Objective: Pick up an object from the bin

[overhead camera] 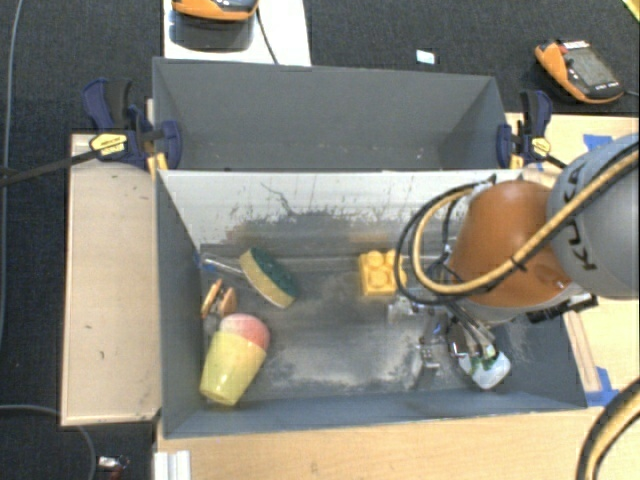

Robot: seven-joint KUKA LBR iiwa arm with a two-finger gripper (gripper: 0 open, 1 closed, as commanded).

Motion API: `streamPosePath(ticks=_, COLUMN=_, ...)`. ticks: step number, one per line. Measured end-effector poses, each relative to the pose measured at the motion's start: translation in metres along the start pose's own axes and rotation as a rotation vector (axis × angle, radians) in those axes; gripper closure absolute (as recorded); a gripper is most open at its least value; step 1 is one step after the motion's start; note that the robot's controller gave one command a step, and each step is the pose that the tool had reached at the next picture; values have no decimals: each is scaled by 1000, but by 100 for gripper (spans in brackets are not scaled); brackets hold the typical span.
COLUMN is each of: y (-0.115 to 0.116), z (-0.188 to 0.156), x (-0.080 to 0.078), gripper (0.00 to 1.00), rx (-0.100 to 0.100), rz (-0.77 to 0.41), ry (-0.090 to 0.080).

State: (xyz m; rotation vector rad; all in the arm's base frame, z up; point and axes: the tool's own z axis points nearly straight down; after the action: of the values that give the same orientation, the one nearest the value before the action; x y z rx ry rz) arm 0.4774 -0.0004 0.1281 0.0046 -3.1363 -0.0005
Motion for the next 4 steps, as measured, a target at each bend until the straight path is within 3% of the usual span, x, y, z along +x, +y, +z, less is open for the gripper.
streamPosePath(ticks=1, y=0, z=-3, x=-2, gripper=0, rx=0, rz=0, ry=-7)
streamPosePath(ticks=2, y=-26, z=39, x=-73, gripper=0, rx=0, rz=-133, ry=-4)
streamPosePath(ticks=3, y=-120, z=7, x=-64, gripper=0, rx=5, rz=-210, ry=-13)
streamPosePath(ticks=4, y=-151, z=25, x=-74, gripper=0, rx=-2, rz=-261, ry=-17)
